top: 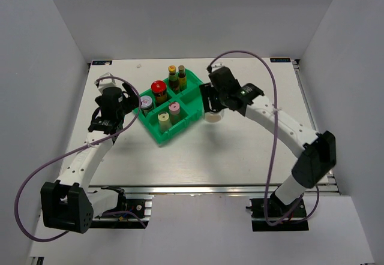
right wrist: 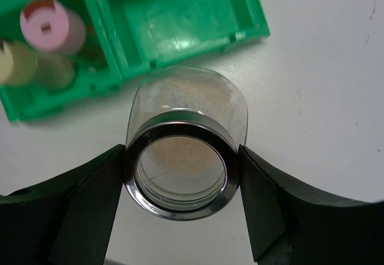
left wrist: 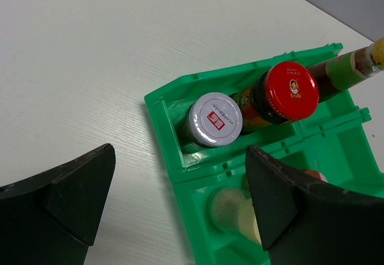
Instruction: Organize the condiment bottles
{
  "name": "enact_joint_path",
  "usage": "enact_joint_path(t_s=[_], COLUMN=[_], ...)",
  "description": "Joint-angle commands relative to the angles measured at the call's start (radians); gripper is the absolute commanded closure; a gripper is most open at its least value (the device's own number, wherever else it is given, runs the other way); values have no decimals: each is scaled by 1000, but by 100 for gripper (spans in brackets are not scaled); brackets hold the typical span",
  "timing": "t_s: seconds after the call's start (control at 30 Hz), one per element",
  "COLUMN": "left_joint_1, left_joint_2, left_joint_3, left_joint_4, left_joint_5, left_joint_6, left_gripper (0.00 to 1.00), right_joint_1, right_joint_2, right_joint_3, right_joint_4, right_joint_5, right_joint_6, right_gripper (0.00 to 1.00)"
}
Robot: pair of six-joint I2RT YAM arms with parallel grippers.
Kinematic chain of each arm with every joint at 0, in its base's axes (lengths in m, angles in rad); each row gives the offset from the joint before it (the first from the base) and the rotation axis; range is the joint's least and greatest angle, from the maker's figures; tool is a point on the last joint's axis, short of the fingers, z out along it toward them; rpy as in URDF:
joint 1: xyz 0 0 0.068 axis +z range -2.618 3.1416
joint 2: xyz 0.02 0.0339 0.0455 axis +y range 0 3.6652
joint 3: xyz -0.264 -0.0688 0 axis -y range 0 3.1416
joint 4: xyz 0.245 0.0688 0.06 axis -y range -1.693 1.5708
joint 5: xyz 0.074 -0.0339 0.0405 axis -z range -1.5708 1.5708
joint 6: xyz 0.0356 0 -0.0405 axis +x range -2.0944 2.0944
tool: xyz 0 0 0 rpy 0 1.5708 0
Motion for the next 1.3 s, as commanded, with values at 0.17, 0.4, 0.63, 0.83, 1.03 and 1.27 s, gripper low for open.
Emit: enact_joint_path(t_s=[0.17, 0.4, 0.63, 0.83, 1.03, 1.27], left_joint_1=[1, 0, 0, 0, 1, 0], left_joint_2=[5, 15, -4, -24, -28, -45], left_joint_3=[14, 35, 28, 14, 14, 8], left_joint_4=[-1, -29, -40, -38, -40, -41], left_joint_5=[-16, -41, -59, -88, -83, -93], left_joint_6=[1, -2, 14, 21, 21, 24], left_gripper=[2, 2, 2, 2, 2, 2], right_joint_1=[-60, -58, -58, -58, -58, -55], right_joint_2=[227, 411, 497, 468, 555, 589], right_joint_3=[337, 527, 555, 461, 532, 539], right_joint_4=[80, 40, 9, 75, 16, 48], right_joint_5=[129, 200, 252, 237, 228, 218], right_joint_6=[350, 563, 700, 761, 787, 807], right_gripper=[100, 100, 100, 100, 100, 88])
